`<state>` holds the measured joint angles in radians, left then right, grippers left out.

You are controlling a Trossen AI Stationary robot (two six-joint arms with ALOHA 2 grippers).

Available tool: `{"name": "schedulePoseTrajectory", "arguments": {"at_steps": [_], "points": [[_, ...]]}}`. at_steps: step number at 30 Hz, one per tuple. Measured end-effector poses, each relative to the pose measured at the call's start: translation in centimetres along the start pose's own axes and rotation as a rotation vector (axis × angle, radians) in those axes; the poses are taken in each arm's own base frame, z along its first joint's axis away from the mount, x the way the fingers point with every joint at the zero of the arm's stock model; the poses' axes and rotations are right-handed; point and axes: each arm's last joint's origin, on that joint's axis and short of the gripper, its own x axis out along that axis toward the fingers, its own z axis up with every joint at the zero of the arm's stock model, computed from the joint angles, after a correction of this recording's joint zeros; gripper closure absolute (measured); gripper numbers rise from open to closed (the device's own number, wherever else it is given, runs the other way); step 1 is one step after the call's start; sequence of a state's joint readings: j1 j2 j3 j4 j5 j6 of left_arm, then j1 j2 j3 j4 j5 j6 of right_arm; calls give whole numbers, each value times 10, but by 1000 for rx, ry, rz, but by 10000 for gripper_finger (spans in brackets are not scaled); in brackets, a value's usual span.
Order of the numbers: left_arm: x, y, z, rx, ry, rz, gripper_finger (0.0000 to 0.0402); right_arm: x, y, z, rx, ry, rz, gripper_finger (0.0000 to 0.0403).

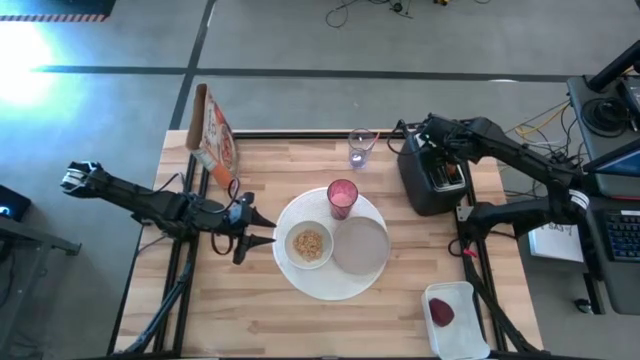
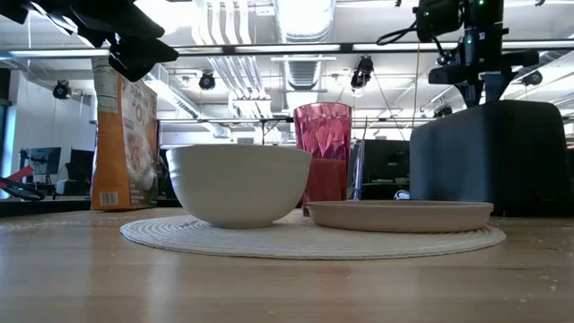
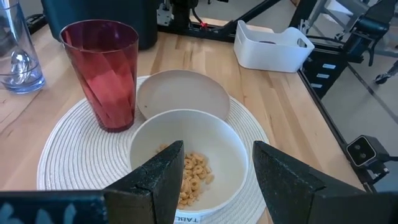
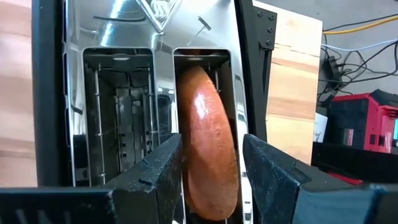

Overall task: Arrange a breakfast setting
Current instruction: Put the toasted bagel on the gray plate

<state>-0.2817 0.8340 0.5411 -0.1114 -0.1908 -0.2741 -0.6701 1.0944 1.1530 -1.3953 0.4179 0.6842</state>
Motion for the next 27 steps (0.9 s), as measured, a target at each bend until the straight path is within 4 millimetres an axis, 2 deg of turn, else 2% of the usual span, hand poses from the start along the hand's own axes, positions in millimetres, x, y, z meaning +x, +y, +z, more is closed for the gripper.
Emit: {"name": "schedulePoseTrajectory", "arguments": {"at_steps": [14, 27], "points": [[0, 0, 0, 1, 3, 1, 225, 5, 2, 2, -18, 17, -22, 247], [0, 0, -1, 2, 9, 2, 225, 11, 8, 5, -76, 40, -50, 317]]}}
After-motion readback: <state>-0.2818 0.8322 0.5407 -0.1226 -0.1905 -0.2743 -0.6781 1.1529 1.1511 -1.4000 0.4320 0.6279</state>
